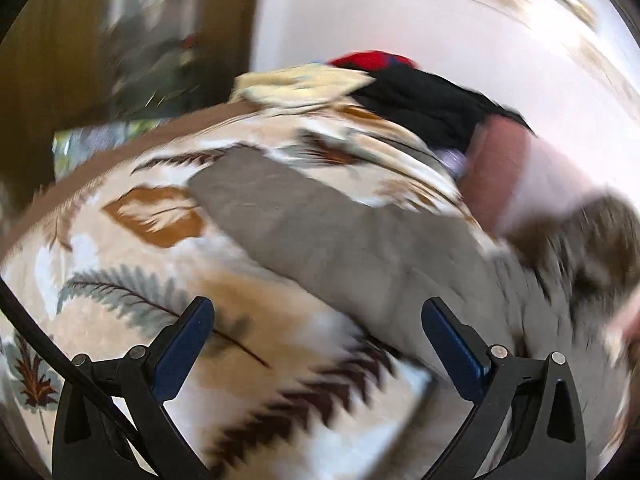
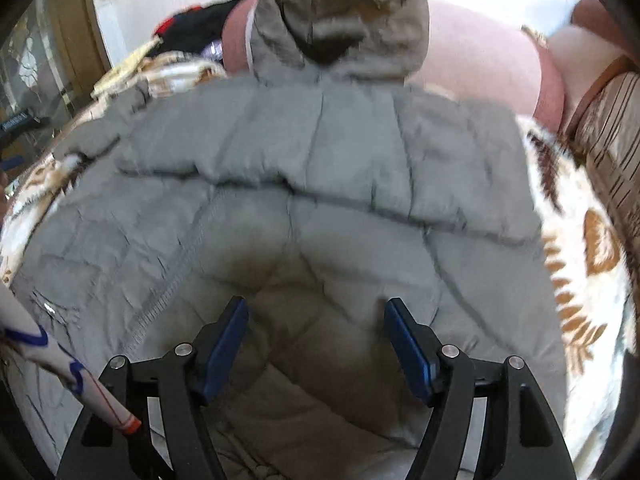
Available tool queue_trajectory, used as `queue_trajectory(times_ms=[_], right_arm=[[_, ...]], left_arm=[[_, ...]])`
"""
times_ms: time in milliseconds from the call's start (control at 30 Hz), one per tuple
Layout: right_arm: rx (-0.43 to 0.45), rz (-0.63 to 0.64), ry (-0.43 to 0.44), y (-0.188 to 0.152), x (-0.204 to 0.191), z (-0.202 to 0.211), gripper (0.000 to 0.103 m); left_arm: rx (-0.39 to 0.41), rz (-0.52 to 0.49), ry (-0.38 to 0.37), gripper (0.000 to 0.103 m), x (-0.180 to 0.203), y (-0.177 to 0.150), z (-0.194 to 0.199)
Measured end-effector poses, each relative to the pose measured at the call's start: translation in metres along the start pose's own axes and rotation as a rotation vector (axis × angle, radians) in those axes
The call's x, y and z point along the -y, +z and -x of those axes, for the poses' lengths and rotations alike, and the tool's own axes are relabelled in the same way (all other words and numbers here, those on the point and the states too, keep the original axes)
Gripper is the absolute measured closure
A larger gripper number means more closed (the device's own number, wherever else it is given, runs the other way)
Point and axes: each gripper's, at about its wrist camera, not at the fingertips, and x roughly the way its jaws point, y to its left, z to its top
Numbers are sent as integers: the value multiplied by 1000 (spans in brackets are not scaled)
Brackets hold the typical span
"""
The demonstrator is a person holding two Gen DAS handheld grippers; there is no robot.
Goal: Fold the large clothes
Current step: 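Grasp the other sleeve with the left tool and fold it across the body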
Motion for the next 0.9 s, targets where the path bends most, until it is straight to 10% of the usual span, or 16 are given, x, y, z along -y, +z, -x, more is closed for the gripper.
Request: queue_trajectory(times_ms=[200,400,633,733,900], right_arm=[[-9,2,-9,-2,0,-4,26],[-18,10,-13,-2,0,-8,24],[-26,1,-26,1,0,-12,22],[-30,-4,-24,2,0,-12,22],[70,8,-9,19,2,16,40]], left_arm=[[-76,305,-83,44,-106,59,-53],[-163,418,-115,46,-155,84,-117],[-178,488,-167,50,-154,85,-171],[-141,436,-126,88,-142,84,-171],[-69,418,-121,90,-133,94,-142]])
